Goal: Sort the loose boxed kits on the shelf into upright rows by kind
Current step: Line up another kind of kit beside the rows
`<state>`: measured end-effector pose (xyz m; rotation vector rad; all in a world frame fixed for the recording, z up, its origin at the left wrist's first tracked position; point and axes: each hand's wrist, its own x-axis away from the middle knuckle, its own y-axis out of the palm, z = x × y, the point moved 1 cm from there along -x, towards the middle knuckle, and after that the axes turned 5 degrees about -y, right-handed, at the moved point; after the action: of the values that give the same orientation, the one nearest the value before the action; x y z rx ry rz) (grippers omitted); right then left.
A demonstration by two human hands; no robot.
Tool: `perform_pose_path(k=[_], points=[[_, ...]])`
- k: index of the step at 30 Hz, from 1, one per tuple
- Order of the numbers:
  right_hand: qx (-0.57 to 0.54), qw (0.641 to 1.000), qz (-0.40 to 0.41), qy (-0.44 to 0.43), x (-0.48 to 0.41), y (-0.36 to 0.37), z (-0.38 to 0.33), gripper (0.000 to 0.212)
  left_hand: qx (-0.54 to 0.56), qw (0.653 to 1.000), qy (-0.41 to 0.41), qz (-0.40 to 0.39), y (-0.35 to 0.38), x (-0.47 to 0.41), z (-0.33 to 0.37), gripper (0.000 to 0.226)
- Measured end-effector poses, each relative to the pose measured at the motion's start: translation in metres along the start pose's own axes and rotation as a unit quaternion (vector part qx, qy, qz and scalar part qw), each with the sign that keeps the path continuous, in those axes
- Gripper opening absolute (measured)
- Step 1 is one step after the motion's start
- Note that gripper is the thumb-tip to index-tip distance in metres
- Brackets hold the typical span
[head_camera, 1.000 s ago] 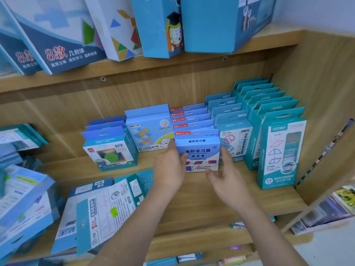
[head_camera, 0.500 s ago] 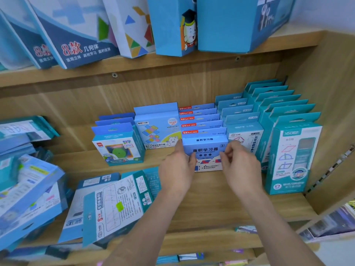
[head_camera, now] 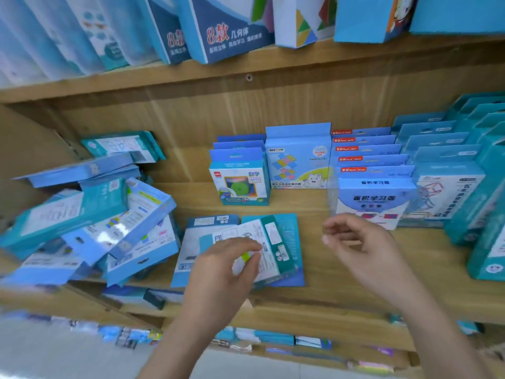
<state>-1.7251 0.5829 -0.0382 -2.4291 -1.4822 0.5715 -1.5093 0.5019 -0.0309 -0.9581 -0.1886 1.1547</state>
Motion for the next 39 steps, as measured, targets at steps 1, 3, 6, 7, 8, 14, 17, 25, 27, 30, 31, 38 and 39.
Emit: perform_pose_path(k=[1, 3, 6, 7, 8, 14, 17, 25, 27, 30, 31, 38, 39], points=[[0.004, 1.0, -0.021, -0.002, 0.001, 0.013, -0.001, 0.023, -0.025, 1.0, 0.003, -0.006, -0.005, 0.006, -0.014, 0.021], [0.027, 0.998, -0.051, 0.009, 0.003, 0.037, 0.0, 0.028, -0.085, 0.995, -0.003, -0.053, -0.007, 0.016, -0.038, 0.047], [0.046, 0.996, -0.072, 0.026, 0.006, 0.062, -0.003, 0.034, -0.167, 0.978, 0.021, -0.12, 0.006, 0.029, -0.06, 0.083], [0.056, 0.995, -0.078, 0.03, 0.007, 0.068, -0.005, 0.034, -0.188, 0.973, 0.027, -0.128, 0.011, 0.032, -0.064, 0.088], [0.071, 0.994, -0.081, 0.034, 0.008, 0.074, -0.007, 0.035, -0.208, 0.969, 0.032, -0.132, 0.014, 0.033, -0.066, 0.092], [0.13, 0.987, -0.084, 0.053, 0.012, 0.084, -0.014, 0.052, -0.192, 0.972, 0.122, -0.059, 0.013, 0.025, -0.076, 0.088], [0.202, 0.972, -0.118, 0.0, 0.019, 0.086, -0.027, 0.074, -0.149, 0.969, 0.196, 0.001, -0.007, 0.014, -0.073, 0.064], [0.258, 0.95, 0.093, -0.148, 0.013, 0.083, -0.063, 0.023, 0.119, 0.984, 0.116, 0.066, -0.052, -0.022, -0.033, 0.044], [0.045, 0.992, 0.104, -0.052, 0.013, 0.082, -0.066, 0.016, 0.215, 0.972, 0.04, 0.091, -0.06, -0.024, -0.031, 0.056], [-0.215, 0.967, 0.133, 0.041, 0.015, 0.08, -0.067, 0.014, 0.31, 0.946, -0.087, 0.023, -0.062, -0.021, -0.039, 0.045], [-0.256, 0.955, 0.137, 0.06, 0.016, 0.079, -0.068, 0.019, 0.335, 0.935, -0.113, -0.024, -0.059, -0.018, -0.042, 0.039], [-0.298, 0.938, 0.127, 0.121, 0.024, 0.087, -0.071, 0.039, 0.395, 0.898, -0.15, -0.125, -0.044, 0.003, -0.039, 0.032], [-0.298, 0.938, 0.128, 0.12, 0.024, 0.088, -0.07, 0.04, 0.392, 0.898, -0.155, -0.13, -0.044, 0.003, -0.04, 0.032]])
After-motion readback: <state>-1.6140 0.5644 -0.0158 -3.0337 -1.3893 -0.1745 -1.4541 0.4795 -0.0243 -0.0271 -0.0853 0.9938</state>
